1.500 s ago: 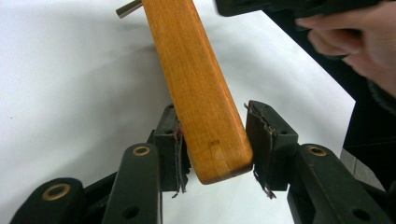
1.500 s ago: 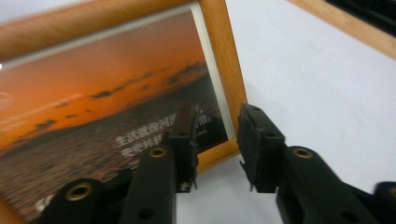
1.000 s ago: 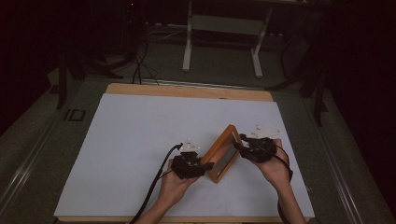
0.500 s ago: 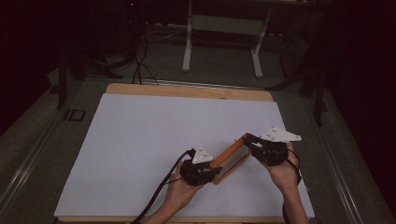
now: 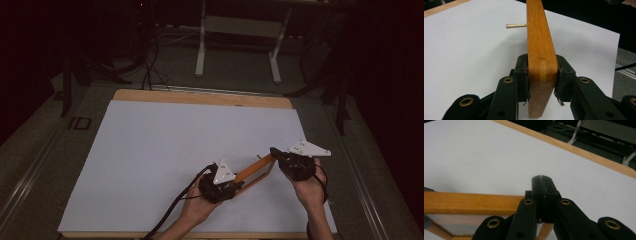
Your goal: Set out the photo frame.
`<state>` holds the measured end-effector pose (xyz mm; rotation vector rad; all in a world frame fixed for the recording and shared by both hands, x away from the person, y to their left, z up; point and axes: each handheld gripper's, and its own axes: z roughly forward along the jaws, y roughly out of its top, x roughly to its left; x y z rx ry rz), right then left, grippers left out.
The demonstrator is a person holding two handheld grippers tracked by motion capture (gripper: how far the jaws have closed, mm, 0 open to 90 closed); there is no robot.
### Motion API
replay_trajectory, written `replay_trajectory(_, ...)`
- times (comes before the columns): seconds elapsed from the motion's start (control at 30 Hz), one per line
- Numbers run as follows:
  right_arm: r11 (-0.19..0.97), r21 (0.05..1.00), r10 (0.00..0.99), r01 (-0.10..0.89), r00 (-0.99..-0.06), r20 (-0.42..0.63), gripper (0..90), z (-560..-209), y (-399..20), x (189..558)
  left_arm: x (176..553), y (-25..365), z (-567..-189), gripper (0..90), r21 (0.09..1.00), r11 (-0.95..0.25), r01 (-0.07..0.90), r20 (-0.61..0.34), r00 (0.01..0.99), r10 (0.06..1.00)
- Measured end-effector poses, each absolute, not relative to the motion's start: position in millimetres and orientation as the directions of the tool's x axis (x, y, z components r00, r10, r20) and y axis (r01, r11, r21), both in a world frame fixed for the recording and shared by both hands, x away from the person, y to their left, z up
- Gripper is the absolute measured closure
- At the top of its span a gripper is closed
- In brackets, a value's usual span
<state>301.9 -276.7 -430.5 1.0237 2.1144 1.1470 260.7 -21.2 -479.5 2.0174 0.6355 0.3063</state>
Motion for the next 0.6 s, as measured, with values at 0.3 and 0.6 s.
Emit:
replay_trajectory(0.3,0.344,0.858,0.819,0.381,-0.569,-0.076,90.0,-439,-281,300,262,-18,-485,56.0,0.869,-0.353,0.346,-0.093,0.816,0.571)
replay_trajectory(0.6,0.328,0.866,0.818,0.377,-0.571,-0.061,90.0,-440,-285,299,261,-18,-503,47.2,0.853,-0.359,0.379,-0.128,0.818,0.561)
